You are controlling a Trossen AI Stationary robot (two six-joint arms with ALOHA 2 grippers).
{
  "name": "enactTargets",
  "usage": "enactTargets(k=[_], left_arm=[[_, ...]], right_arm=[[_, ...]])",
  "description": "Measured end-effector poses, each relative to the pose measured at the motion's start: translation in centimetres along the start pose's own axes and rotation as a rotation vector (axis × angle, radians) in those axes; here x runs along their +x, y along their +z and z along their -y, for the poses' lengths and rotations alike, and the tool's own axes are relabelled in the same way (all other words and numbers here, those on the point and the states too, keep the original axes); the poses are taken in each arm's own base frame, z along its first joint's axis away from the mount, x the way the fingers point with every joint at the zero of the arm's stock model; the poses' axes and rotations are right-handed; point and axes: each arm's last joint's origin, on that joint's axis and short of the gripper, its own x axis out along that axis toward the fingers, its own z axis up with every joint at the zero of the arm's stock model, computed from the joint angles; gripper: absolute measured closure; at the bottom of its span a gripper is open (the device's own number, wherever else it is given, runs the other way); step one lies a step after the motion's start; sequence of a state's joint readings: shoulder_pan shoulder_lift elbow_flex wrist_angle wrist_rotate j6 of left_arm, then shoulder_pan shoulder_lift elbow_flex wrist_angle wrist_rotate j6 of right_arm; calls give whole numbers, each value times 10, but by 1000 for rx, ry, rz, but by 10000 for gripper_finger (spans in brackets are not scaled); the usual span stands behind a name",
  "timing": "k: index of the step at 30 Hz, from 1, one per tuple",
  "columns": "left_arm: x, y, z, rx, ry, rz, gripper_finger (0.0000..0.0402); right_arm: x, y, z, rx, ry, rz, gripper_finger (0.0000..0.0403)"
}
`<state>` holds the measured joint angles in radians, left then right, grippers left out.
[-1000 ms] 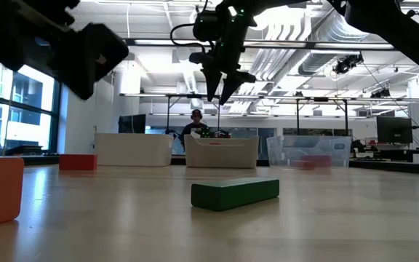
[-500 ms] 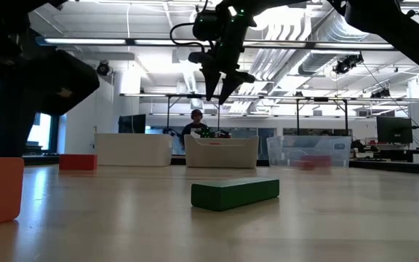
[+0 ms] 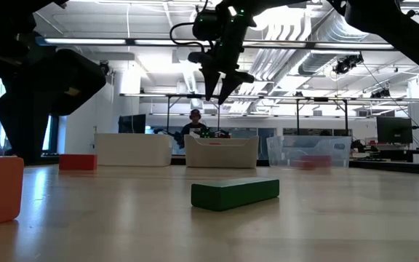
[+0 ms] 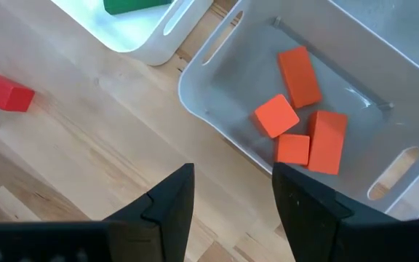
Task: Sort & place blocks by color
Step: Put the orange block into the gray bin
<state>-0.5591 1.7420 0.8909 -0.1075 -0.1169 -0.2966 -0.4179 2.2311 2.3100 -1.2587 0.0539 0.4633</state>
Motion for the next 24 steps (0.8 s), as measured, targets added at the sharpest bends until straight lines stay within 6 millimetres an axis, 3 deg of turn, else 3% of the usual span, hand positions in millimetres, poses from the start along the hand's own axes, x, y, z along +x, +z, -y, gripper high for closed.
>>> enactTargets(k=[17,24], left_arm=[[12,-2,1,-11,-20,1,199],[12,-2,1,-8,-15,4,241]], right_arm=[[0,1,0,1,3,11,230],[0,1,-1,1,4,15,230]])
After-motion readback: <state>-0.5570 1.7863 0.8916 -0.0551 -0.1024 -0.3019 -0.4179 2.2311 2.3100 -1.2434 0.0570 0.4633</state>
